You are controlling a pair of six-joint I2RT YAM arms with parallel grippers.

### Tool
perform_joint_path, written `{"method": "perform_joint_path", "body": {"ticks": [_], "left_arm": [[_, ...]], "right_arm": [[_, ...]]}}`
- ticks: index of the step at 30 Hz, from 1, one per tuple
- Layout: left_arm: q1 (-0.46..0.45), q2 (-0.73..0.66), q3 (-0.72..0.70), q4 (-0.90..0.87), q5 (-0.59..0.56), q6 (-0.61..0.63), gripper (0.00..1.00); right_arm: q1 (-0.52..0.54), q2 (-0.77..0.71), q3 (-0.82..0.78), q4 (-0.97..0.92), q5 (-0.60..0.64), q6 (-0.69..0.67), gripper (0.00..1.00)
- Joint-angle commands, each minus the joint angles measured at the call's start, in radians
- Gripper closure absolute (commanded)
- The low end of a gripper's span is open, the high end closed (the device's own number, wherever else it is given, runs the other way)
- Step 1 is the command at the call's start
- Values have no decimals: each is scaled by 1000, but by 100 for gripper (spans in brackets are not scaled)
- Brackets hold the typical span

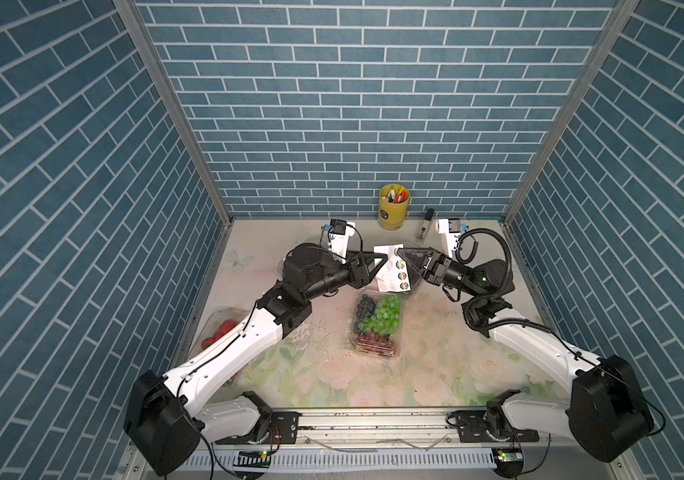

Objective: Label fruit boxes
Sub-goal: Adjust the label sticker.

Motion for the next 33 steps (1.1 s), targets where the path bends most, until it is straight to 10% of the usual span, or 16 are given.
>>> {"method": "perform_joint_path", "body": {"ticks": [1, 10, 16, 22, 26, 33], "left_arm": [[5, -9, -16, 64, 30, -15, 52], [5, 2, -43, 212, 70, -63, 70], [5, 18, -35, 252, 91, -84, 100], [5, -16, -43, 221, 77, -63, 100], [5, -52, -43, 164, 57, -27, 100], [5, -97, -14, -6, -31, 80, 100]], "right_arm": [[3, 8, 9, 86, -12, 54, 100], [3, 58, 12, 189, -26, 123, 100], [3, 63, 9, 206, -29, 131, 100], [-9, 60, 2, 195, -26, 128, 99], [-28, 41, -5, 120, -17, 91, 75], [-27, -154, 16, -455, 120, -247, 67]]}}
